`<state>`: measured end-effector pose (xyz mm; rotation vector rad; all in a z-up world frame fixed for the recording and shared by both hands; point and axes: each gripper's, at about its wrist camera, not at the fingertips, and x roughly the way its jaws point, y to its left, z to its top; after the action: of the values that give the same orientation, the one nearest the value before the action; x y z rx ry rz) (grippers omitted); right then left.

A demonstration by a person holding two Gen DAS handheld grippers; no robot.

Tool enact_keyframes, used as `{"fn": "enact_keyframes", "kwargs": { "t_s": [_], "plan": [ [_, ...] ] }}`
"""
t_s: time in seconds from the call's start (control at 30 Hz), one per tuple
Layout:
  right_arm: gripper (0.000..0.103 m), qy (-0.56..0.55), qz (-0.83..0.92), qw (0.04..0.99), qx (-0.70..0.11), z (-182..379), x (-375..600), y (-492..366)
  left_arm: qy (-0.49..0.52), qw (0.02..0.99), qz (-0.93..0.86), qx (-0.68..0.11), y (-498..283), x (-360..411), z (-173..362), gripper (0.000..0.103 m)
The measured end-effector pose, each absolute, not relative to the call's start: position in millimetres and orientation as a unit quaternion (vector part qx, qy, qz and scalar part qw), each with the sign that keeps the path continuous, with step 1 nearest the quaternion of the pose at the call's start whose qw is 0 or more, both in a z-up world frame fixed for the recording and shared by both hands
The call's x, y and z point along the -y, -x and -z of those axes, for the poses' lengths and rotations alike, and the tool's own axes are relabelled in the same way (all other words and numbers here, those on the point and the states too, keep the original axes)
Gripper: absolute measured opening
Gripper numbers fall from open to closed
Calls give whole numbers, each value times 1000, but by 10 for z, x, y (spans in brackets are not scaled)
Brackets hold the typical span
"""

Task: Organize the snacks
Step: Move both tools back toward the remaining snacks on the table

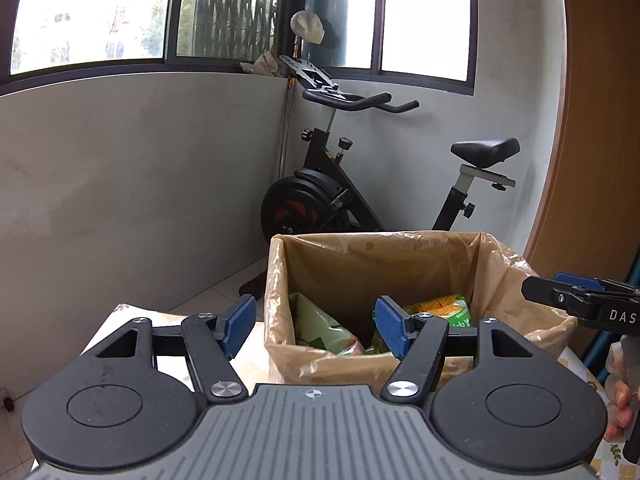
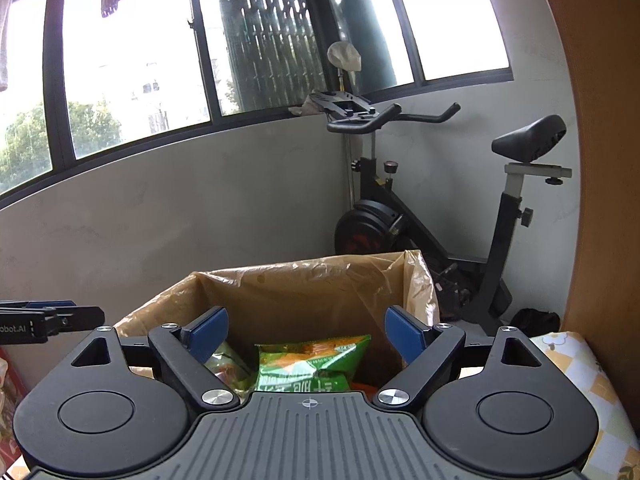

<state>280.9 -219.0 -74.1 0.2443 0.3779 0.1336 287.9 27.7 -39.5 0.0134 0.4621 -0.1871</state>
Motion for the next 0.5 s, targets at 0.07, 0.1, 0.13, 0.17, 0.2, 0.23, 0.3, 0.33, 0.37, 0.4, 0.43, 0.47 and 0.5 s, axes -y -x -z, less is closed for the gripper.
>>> {"fn": "enact_keyframes", "kwargs": {
  "t_s": [0.07, 0.1, 0.13, 0.17, 0.2, 0.23, 0.3, 0.33, 0.37, 0.4, 0.43, 0.47, 0.5],
  "plan": [
    [84, -121, -67, 974, -179, 783, 2203, -2659, 9, 968, 97, -231, -2776, -361, 455, 68],
    [84, -118, -68, 975, -174, 807, 2202, -2590, 15, 967, 97, -236, -2735, -399, 498, 68],
    [84, -111, -69, 977, -170, 842, 2189, -2509, 17, 965, 97, -242, -2708, -420, 549, 68],
    [83, -105, -69, 978, -169, 877, 2180, -2449, 16, 964, 96, -248, -2675, -437, 602, 68],
    [82, -101, -68, 978, -170, 917, 2173, -2393, 13, 963, 93, -254, -2649, -444, 664, 68],
    [80, -99, -68, 978, -172, 962, 2170, -2340, 10, 962, 91, -259, -2622, -449, 722, 68],
    [79, -101, -67, 977, -176, 1052, 2171, -2249, 9, 958, 89, -271, -2579, -463, 841, 68],
    [79, -102, -66, 976, -179, 1107, 2162, -2195, 13, 957, 88, -276, -2558, -473, 894, 68],
    [79, -103, -65, 976, -181, 1153, 2165, -2161, 17, 955, 88, -281, -2532, -487, 957, 68],
    [79, -105, -63, 975, -186, 1219, 2168, -2124, 21, 954, 89, -285, -2510, -493, 1012, 68],
    [79, -106, -62, 974, -189, 1271, 2171, -2100, 23, 953, 90, -289, -2489, -499, 1068, 68],
    [78, -107, -59, 973, -194, 1334, 2173, -2076, 22, 951, 91, -293, -2476, -499, 1120, 68],
    [78, -108, -56, 972, -201, 1405, 2173, -2054, 20, 950, 92, -297, -2469, -487, 1165, 68]
  ]
}}
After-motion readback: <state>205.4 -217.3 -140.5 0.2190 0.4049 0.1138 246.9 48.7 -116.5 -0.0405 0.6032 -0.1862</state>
